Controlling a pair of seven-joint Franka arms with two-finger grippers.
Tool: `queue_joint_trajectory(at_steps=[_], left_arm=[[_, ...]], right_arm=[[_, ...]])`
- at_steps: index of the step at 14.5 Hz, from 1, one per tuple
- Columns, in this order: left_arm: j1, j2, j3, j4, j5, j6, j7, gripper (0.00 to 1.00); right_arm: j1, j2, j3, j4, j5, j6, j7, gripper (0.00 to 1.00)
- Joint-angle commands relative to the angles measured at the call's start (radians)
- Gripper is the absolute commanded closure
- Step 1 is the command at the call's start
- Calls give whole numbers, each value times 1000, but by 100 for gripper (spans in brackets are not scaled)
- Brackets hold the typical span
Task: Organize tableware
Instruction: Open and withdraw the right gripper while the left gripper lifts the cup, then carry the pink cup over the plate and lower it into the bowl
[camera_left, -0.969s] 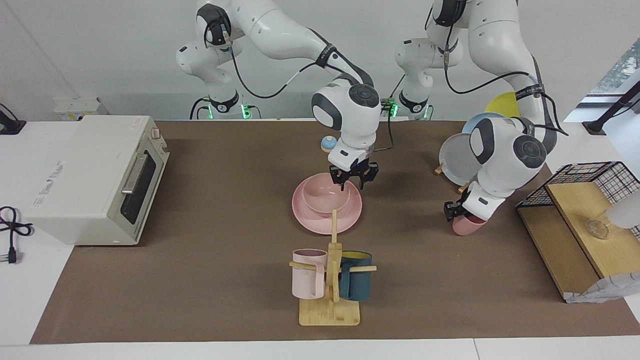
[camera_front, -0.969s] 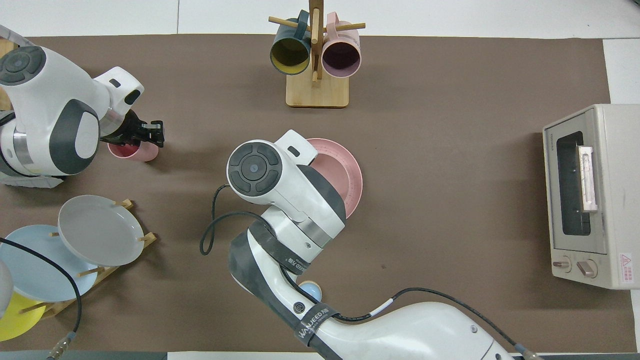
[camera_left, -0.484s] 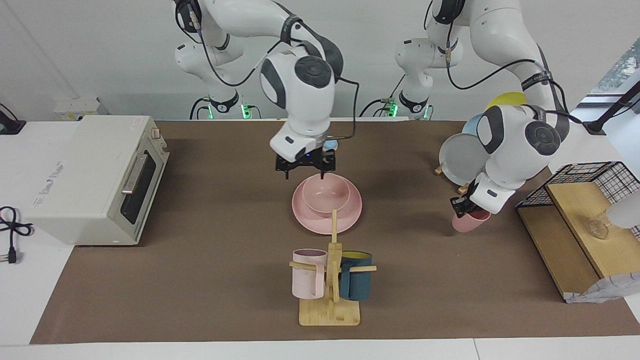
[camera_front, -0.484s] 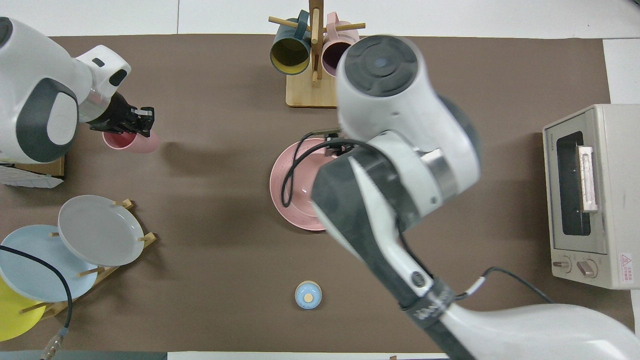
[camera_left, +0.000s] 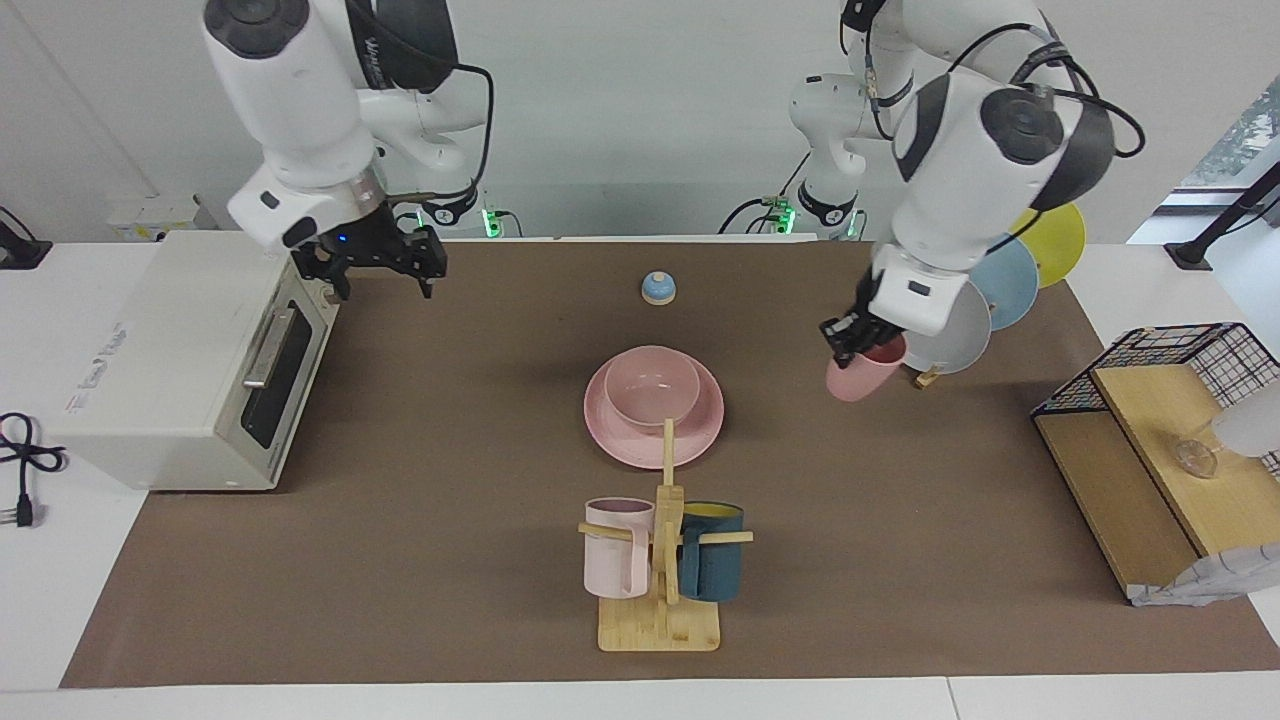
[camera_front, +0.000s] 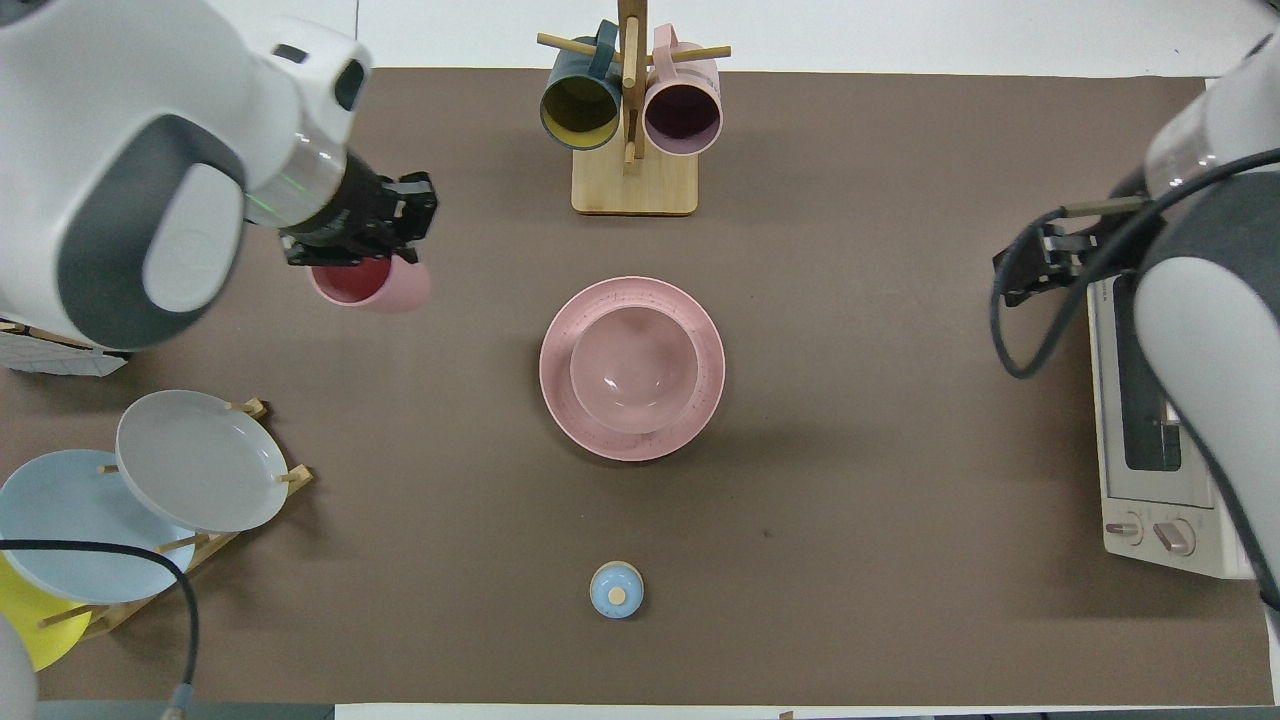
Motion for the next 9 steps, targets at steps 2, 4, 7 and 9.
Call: queue_joint_trajectory(at_steps=[2,4,7,9], left_arm=[[-166,35,16,33,-28,48,-214,100],[-247,76,19,25,-21,108,-298,100],[-279,91,19,-21,-18,190,-372,100],[-313,105,20,-80,-14,254,-415,100]], right_arm=[[2,-96,-76,-169,7,43,-89,0],[2,-112,-77,-197,7,46,-89,0],[-24,-168,-76,-298,8,94,-90,0],[-36,-162,-69,-298,10,135,-87,0]])
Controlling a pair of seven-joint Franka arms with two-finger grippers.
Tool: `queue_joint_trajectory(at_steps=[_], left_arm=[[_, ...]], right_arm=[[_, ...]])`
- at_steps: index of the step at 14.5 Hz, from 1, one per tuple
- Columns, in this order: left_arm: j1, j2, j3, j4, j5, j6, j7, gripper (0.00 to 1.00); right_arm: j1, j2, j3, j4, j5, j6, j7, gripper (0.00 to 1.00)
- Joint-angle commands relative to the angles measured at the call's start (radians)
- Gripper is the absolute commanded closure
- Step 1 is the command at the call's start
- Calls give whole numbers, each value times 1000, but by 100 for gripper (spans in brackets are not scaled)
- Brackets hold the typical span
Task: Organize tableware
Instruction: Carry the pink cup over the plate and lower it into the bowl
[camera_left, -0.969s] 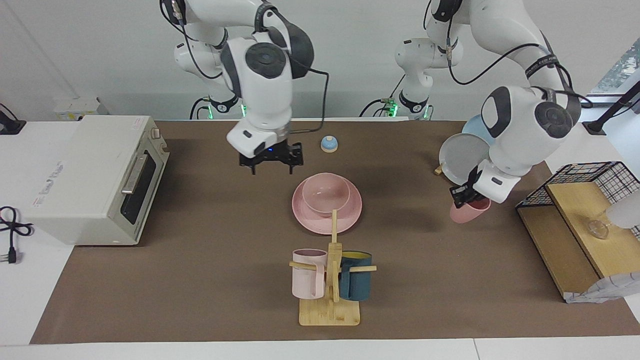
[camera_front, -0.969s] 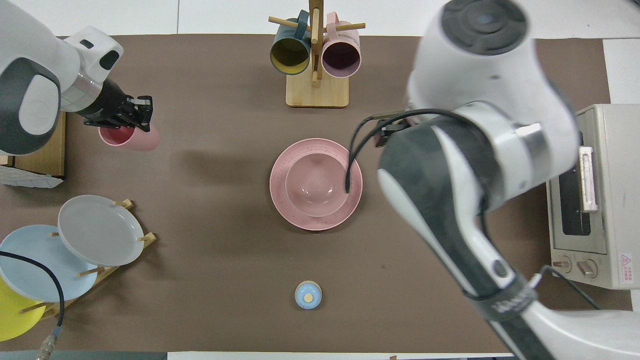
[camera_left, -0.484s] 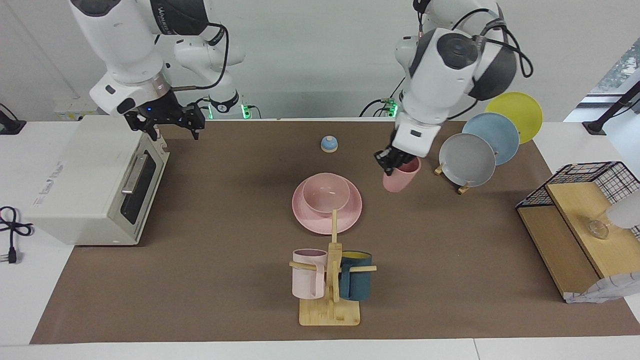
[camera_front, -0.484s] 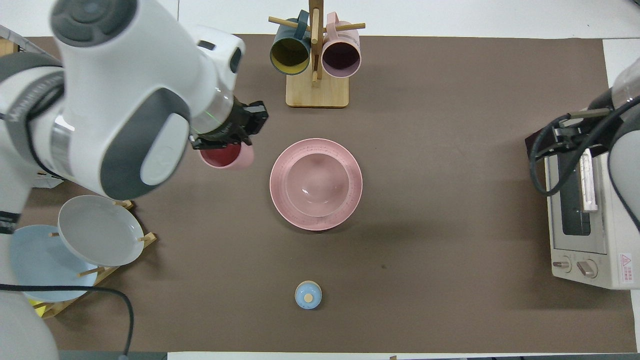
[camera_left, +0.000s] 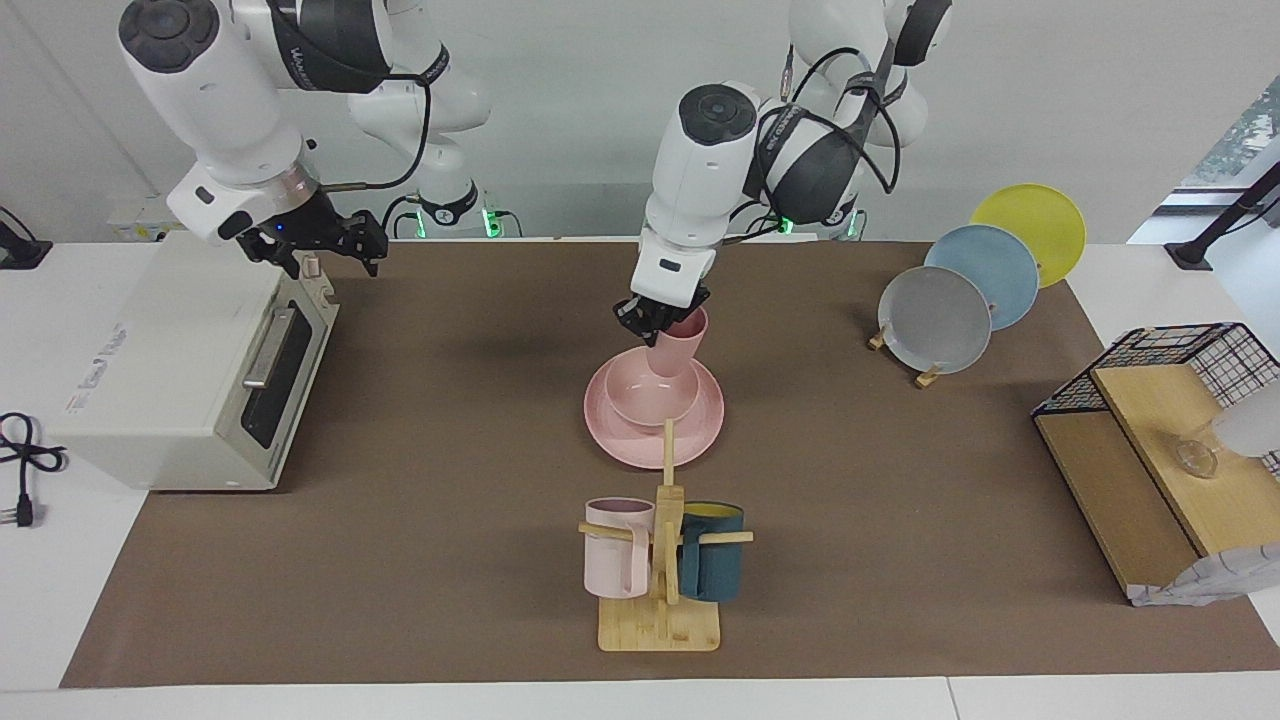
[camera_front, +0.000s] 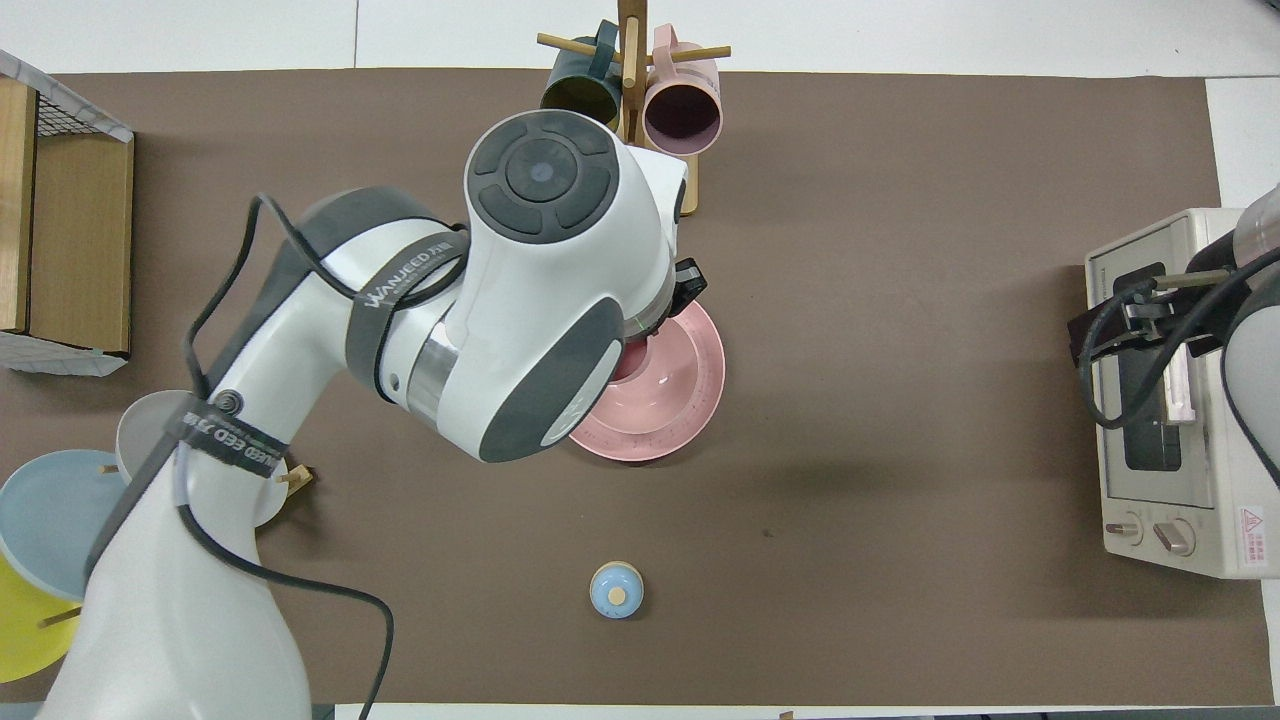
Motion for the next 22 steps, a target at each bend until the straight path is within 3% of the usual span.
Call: queue_joint_trajectory(at_steps=[1,8,12,19,20,21,22], left_arm=[[-40,-2,21,-86,-5,83,-46,100],[-55,3,22,-192,43,186,-70,100],[-60,26,22,-200,58,205,-90,100],[-69,44,22,-218,86,225,-90,100],[-69,44,22,-218,86,222,-90,42],[-69,43,22,-215,86,211,-92,0],[-69,43,22,-209,86,206,-92,0]], right_arm=[[-26,-37,11,-57,14,49,-2,0],[-84,-31,37,-51,19,67,-42,0],[-118,-22,51,-43,31,87,-140,0],[-117,-24,48,-42,31,67,-123,0],[-112,-24,44,-42,31,67,-120,0],[-108,-24,41,-42,31,70,-117,0],[-105,-22,42,-40,30,70,-93,0]])
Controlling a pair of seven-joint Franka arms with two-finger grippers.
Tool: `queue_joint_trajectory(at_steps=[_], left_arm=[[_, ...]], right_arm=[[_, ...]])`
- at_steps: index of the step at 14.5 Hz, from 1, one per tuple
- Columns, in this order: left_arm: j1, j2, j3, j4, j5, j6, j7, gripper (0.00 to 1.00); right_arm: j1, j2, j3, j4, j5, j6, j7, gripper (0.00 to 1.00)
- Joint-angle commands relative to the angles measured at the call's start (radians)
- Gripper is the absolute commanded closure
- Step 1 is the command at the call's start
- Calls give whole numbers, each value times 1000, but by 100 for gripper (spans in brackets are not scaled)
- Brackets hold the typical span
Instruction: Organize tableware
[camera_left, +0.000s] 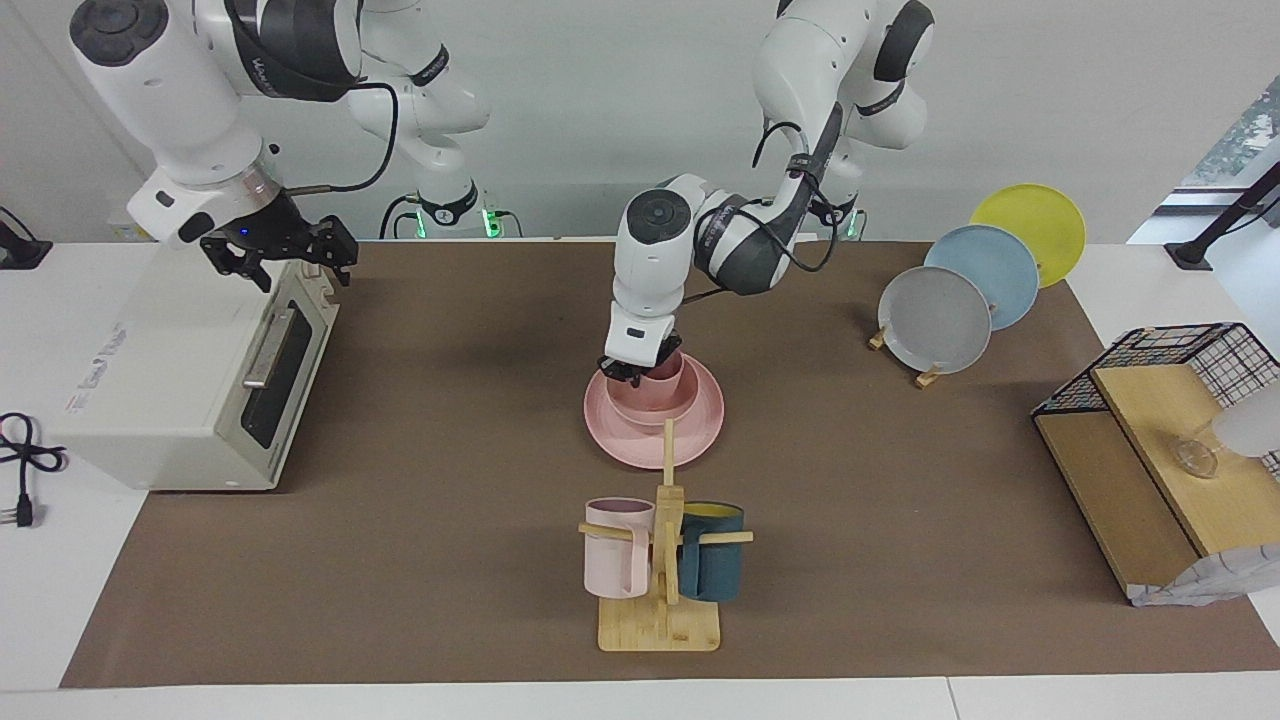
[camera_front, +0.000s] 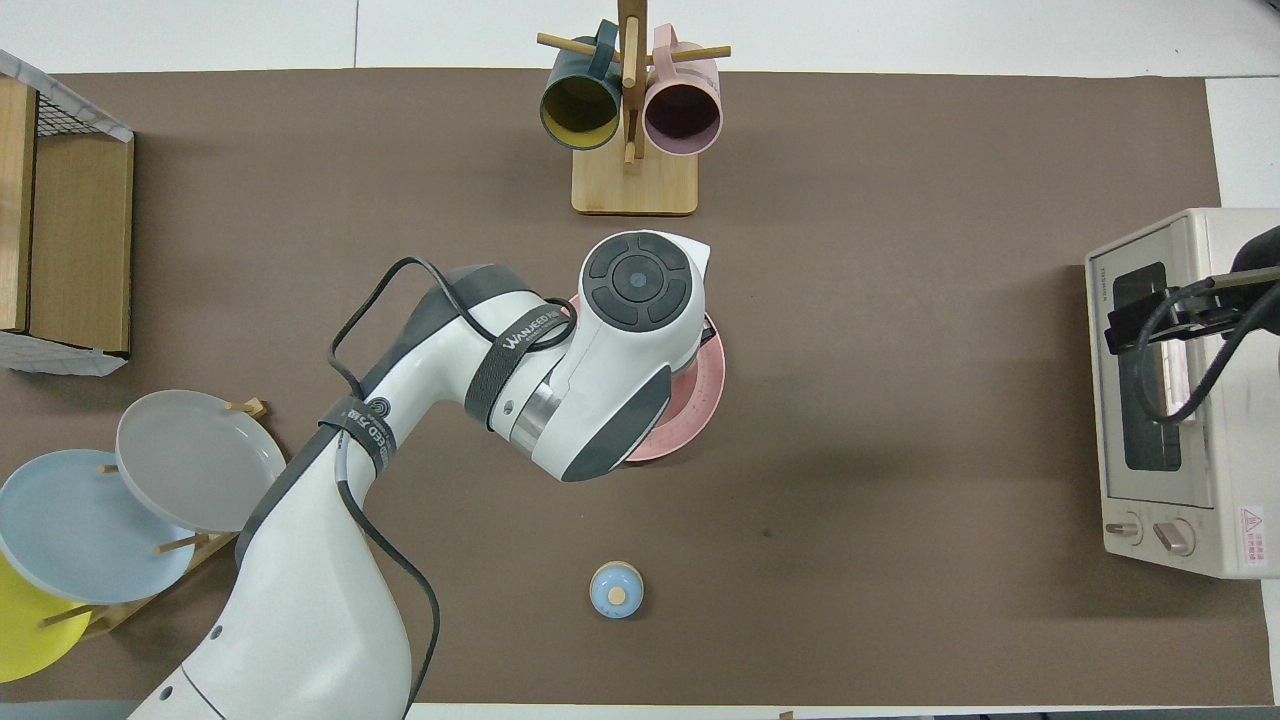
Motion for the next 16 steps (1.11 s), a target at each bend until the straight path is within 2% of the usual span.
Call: queue_joint_trajectory(at_steps=[1,3,4,10,13,16], left_arm=[[-18,-12,18,-6,24,-4,-22,0],[-9,-32,20,-5,25,-30,-18,0],[2,-68,21,-3,25,-60,-7,0],[201,-260,21,26,22,-263,177,0],[356,-368,23,15,18,-370,383,0],[517,-434,23,11,16,-496,679,0]], right_arm=[[-11,-13,7,-18,18,12,30,0],[-23,-13,18,-15,14,5,27,0],[-21,-14,16,-15,16,4,28,0],[-21,-28,8,-15,19,1,33,0],[-18,-48,8,-15,21,-5,39,0],[-20,-65,8,-17,21,-28,57,0]])
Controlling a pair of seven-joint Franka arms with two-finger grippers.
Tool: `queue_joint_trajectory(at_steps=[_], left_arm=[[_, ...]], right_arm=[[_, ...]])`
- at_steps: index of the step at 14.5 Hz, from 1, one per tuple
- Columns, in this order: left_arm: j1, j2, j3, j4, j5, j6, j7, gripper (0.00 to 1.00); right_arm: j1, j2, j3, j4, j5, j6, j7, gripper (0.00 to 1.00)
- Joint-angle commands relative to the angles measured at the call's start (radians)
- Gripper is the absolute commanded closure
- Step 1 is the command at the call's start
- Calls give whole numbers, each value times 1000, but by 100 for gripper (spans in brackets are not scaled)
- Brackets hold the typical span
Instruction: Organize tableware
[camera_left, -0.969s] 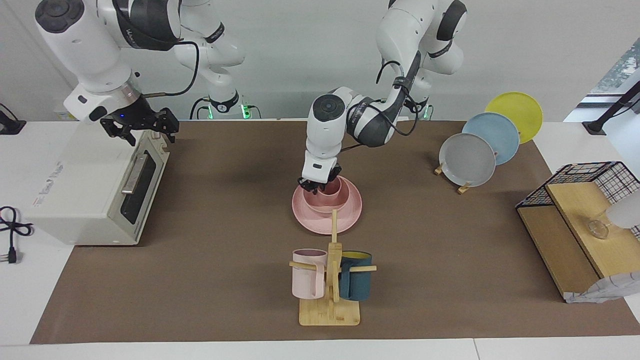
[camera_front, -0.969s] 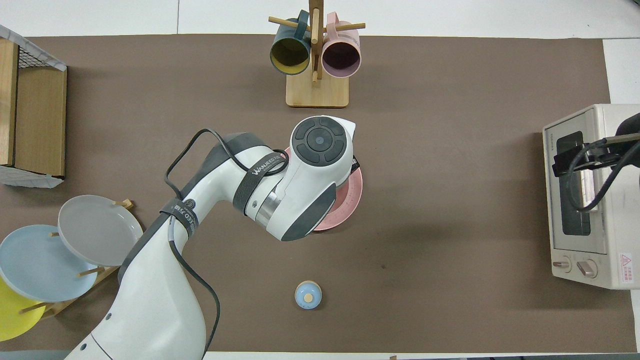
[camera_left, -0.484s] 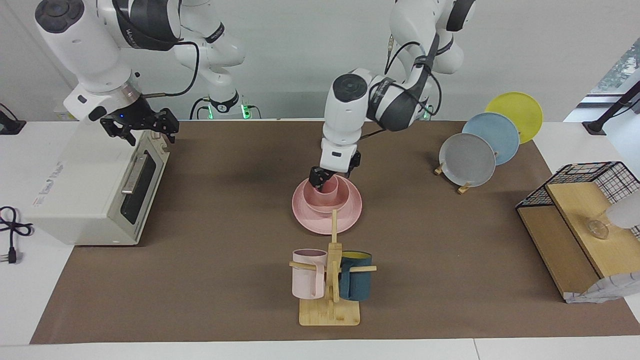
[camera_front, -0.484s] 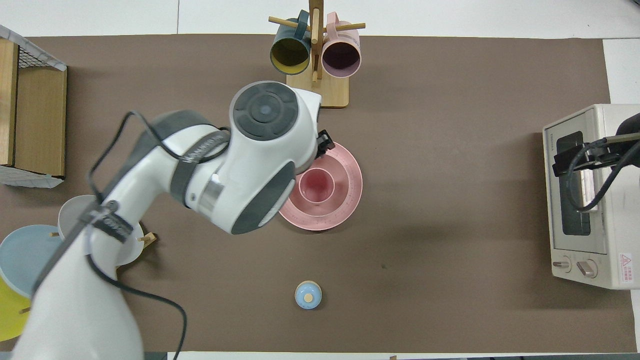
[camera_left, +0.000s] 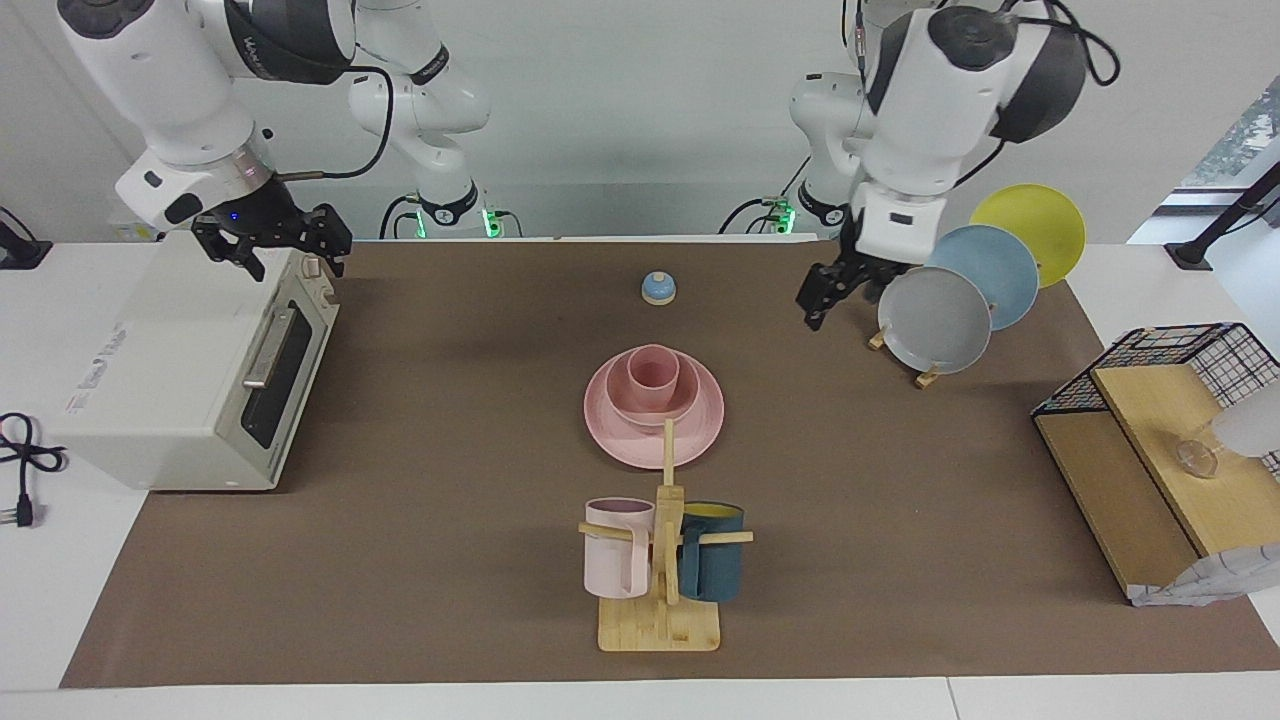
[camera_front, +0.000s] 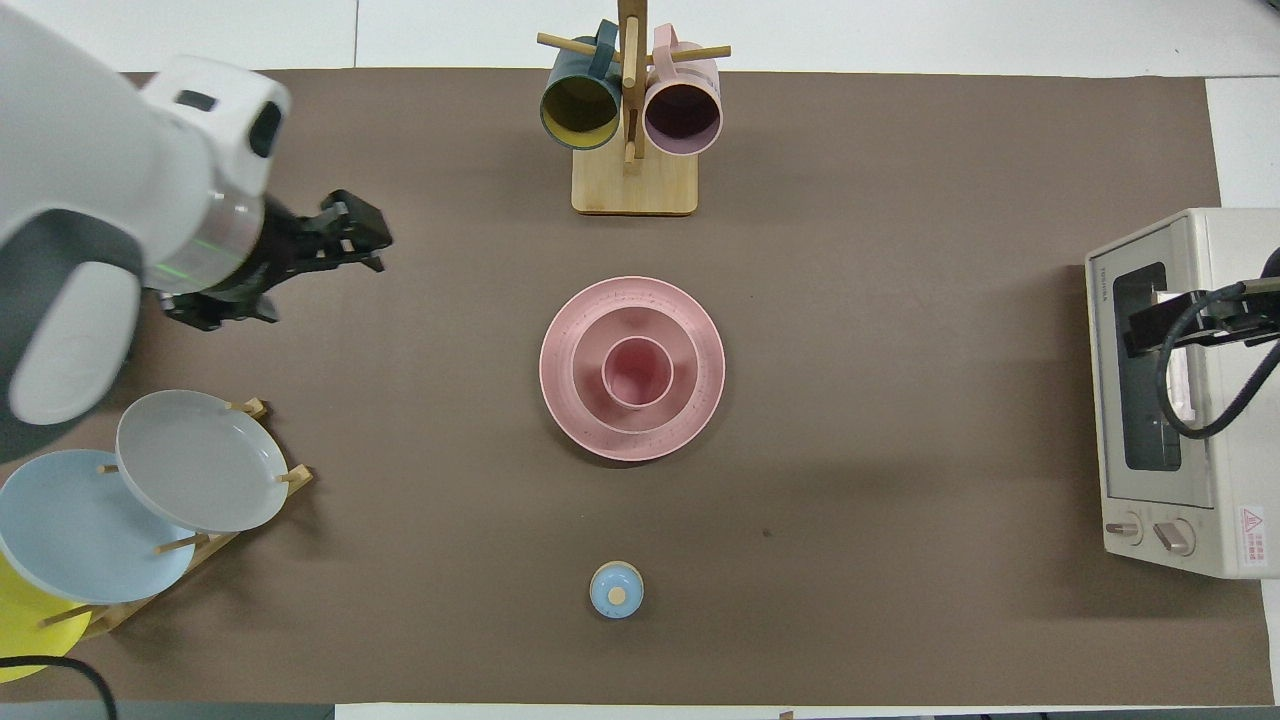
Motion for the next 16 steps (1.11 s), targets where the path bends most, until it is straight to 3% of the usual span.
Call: queue_joint_trajectory(at_steps=[1,4,7,10,13,16], left_arm=[[145,-70,-13,-39,6,-87,254,0],[230,-134,-13,-140,6,-79,445,0],[268,-171,-12,-224,6,9,518,0],[261,-162,-15,-194,5,-21,507,0],[248,-137,-15,-71,0,-182,512,0],[241,-183,-13,-94,-3,-226,518,0]], right_arm=[[-17,-26,7,-17,20,-9,24,0],[-14,-26,7,-19,20,-7,25,0],[-8,-26,8,-19,20,-7,25,0],[-12,-26,7,-19,20,-7,25,0],[-11,-27,8,-19,20,-7,25,0],[-12,-26,7,-19,20,-7,25,0]])
